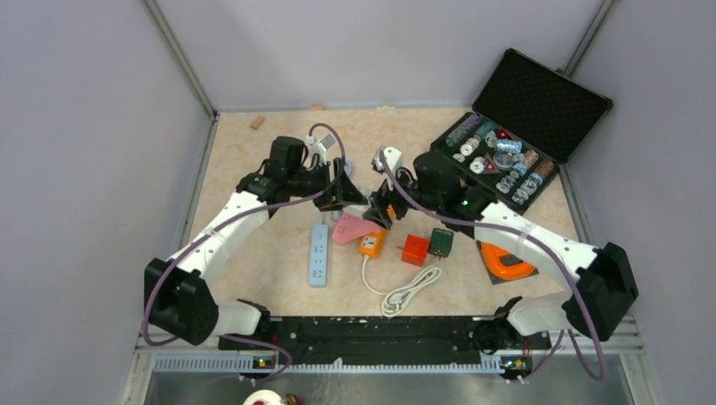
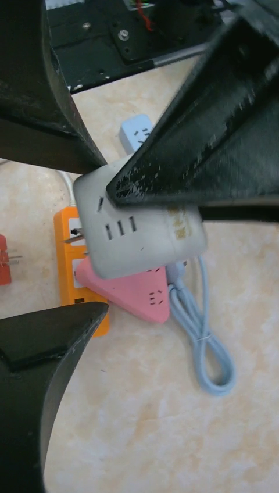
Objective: Insert the plug
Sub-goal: Insert the plug into the socket.
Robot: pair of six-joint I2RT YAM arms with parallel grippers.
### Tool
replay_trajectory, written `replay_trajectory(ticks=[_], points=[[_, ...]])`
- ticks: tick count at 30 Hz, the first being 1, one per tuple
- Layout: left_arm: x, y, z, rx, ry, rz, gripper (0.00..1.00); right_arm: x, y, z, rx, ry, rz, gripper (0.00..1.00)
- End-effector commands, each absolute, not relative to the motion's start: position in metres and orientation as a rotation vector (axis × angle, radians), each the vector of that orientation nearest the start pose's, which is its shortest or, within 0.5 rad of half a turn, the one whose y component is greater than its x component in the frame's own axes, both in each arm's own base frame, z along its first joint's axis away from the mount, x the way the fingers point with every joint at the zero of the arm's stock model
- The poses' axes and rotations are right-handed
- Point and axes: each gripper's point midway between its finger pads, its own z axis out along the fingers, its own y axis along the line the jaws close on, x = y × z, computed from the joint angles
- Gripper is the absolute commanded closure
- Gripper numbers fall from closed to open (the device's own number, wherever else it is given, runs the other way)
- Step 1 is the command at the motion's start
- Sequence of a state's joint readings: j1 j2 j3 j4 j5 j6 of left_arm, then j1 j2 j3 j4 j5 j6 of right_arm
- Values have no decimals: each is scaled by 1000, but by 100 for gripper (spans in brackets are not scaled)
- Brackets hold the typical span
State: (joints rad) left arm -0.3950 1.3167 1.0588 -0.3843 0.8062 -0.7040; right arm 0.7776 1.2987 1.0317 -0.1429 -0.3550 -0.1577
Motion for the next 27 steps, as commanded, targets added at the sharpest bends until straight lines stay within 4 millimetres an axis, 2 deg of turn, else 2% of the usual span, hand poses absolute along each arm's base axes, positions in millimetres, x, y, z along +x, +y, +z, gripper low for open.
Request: replay_trajectory(ticks=[1, 4, 9, 13, 15, 19, 27], points=[[265, -204, 174, 181, 2606, -853, 100, 311, 305, 238, -602, 1990, 702, 22], [273, -183, 158, 207, 2675, -643, 100, 328, 296, 209, -436, 2209, 723, 17], [291, -160, 148, 201, 2689, -431, 100, 329, 314, 185, -387, 2406, 894, 17], [308, -152, 152, 190, 2641, -356, 100, 325, 331, 166, -372, 2503, 996, 25], [315, -151, 156, 185, 2620, -348, 100, 320, 335, 153, -363, 2571, 1030, 32], [325, -159, 162, 196, 2586, -390, 100, 307, 331, 127, -336, 2681, 1030, 36], [332, -184, 167, 223, 2566, -554, 100, 287, 305, 72, -324, 2850, 875, 34]])
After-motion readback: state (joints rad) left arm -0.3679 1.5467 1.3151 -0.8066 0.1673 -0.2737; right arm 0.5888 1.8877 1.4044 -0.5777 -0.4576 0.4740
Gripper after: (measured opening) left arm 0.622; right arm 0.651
